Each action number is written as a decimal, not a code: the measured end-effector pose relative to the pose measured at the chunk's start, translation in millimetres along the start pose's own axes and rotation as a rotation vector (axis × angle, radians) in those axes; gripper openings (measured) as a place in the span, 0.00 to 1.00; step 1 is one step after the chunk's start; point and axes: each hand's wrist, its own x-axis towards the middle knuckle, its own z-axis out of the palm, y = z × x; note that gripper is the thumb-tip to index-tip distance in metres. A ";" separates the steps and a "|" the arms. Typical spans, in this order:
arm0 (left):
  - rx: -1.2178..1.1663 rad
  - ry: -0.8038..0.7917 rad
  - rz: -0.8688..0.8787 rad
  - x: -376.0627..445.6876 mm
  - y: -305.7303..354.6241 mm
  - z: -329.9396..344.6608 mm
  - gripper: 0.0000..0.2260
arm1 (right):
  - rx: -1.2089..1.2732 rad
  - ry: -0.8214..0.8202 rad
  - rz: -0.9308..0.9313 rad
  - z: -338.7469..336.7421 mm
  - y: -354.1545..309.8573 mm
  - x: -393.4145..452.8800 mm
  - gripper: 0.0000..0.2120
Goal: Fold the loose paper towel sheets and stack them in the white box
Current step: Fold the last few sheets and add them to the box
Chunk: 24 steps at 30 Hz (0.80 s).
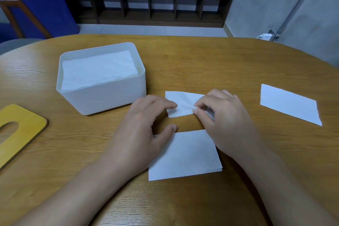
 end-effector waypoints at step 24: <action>-0.509 0.117 -0.244 -5.4 23.4 -41.3 0.15 | 0.853 0.019 0.204 -50.8 -14.9 -24.6 0.07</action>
